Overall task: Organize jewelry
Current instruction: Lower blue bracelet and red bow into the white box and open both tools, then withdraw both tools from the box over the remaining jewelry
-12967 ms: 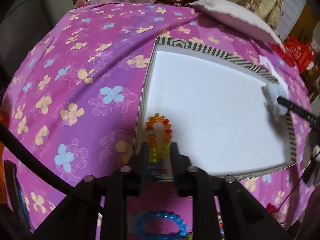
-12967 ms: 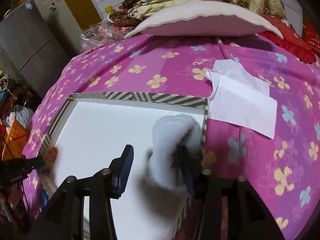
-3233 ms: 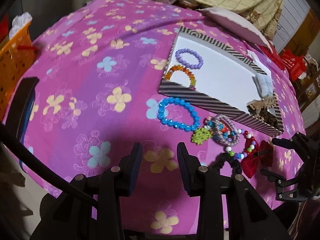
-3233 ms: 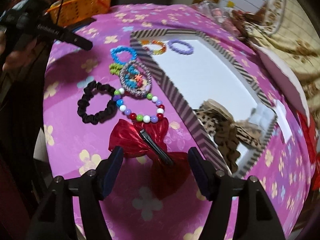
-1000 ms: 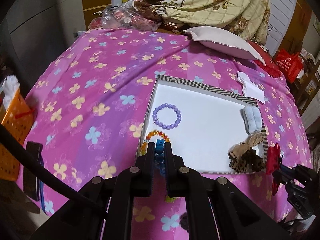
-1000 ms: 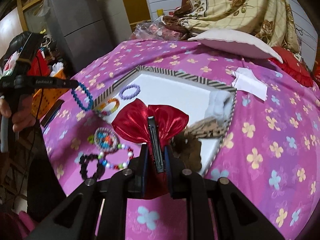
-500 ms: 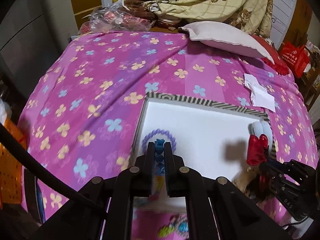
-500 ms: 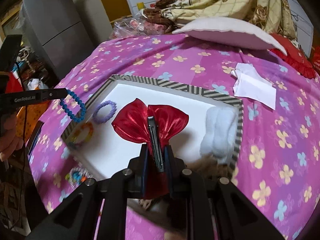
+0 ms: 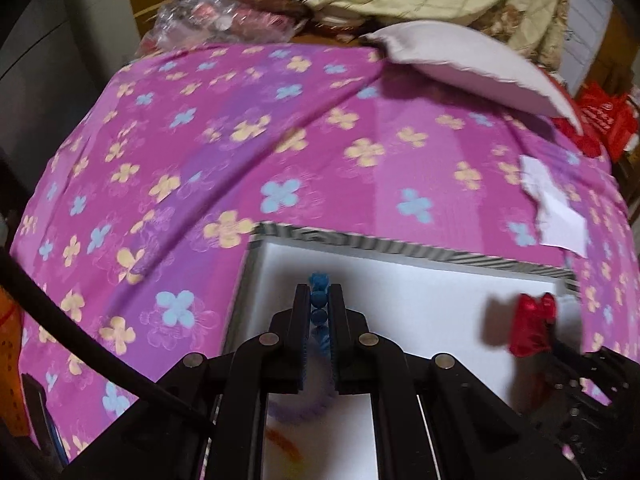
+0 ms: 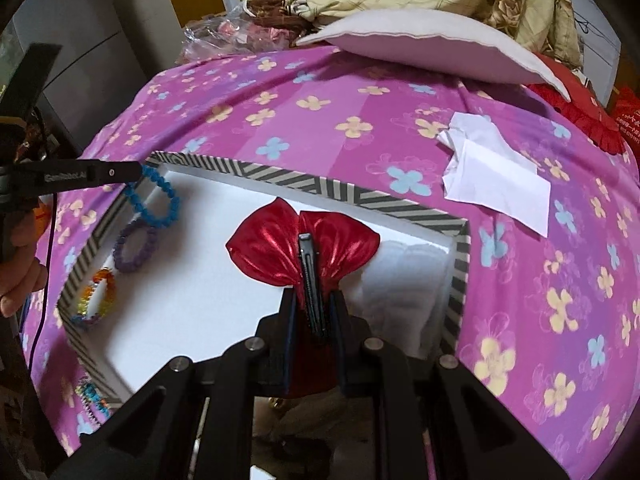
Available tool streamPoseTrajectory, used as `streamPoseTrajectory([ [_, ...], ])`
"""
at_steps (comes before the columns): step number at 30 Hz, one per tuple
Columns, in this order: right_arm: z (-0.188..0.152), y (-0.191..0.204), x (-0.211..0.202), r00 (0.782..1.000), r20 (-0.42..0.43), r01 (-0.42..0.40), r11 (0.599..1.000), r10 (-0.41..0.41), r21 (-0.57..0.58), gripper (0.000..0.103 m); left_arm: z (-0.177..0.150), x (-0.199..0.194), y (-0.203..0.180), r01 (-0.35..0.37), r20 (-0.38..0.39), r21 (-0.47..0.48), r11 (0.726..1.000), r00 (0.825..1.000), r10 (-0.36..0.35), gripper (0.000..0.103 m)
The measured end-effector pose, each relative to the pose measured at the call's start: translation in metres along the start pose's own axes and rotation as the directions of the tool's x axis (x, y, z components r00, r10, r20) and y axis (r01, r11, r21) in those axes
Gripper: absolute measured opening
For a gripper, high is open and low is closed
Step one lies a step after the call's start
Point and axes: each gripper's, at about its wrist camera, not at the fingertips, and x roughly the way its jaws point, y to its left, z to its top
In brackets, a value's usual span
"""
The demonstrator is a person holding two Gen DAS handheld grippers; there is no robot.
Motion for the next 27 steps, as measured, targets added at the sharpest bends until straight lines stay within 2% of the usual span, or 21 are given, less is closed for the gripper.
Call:
streamPoseTrajectory([
  [9,0.002,-0.001,0.018,0.999,-0.016,0.03,0.999,-0.03,0.022,0.018,-0.003,0.016,0.019,-0.026,0.003,-0.022,0.999,1.0,0.026,0.012],
  [11,0.002,-0.001,0.014,1.0,-0.005,0.017,1.0,-0.017,0.025,0.025,-0.003,0.015,0.023,-0.009,0.006,-0.038,0.999,1.0,0.009,0.013],
  [13,0.001,-0.001,0.009,1.0,0.01,-0.005,1.0,0.004,0.023,0.032,-0.004,0.011,0.025,0.026,0.011,-0.051,0.998,1.0,-0.025,0.025],
  [15,-0.001,0.001,0.002,1.0,0.027,-0.004,1.0,0.003,0.028,0.038,-0.007,0.007,0.025,0.04,0.014,-0.05,0.998,0.999,-0.04,0.031],
  [22,-0.016,0.011,-0.026,0.997,0.071,-0.035,0.999,0.032,0.036,0.049,-0.03,-0.022,0.027,0.027,0.053,-0.034,0.999,0.998,-0.025,0.032],
  [27,-0.028,0.019,-0.047,0.995,0.101,-0.025,0.998,0.019,0.053,0.055,-0.053,-0.045,0.033,0.004,0.079,-0.033,0.999,0.997,-0.002,0.032],
])
